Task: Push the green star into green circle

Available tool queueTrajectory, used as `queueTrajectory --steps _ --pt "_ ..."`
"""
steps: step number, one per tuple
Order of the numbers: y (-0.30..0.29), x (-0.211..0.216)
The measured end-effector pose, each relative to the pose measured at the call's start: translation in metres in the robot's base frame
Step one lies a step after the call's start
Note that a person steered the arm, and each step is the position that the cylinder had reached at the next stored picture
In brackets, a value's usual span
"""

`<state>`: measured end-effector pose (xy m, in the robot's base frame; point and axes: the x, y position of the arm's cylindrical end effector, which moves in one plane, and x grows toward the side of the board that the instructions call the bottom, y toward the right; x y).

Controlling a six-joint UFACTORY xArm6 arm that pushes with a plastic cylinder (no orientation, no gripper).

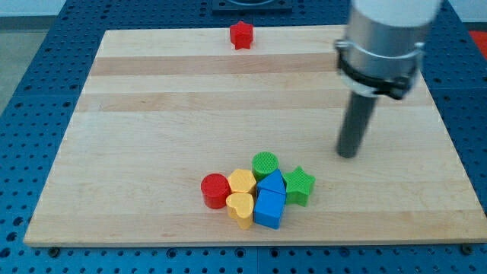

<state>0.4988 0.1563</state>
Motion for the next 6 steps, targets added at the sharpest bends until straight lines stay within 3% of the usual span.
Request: queueTrajectory --steps 1,3,4,6 --pt "0.038 0.031" --pt "0.038 0.037" --pt "0.057 0.076" --pt "0.036 0.093"
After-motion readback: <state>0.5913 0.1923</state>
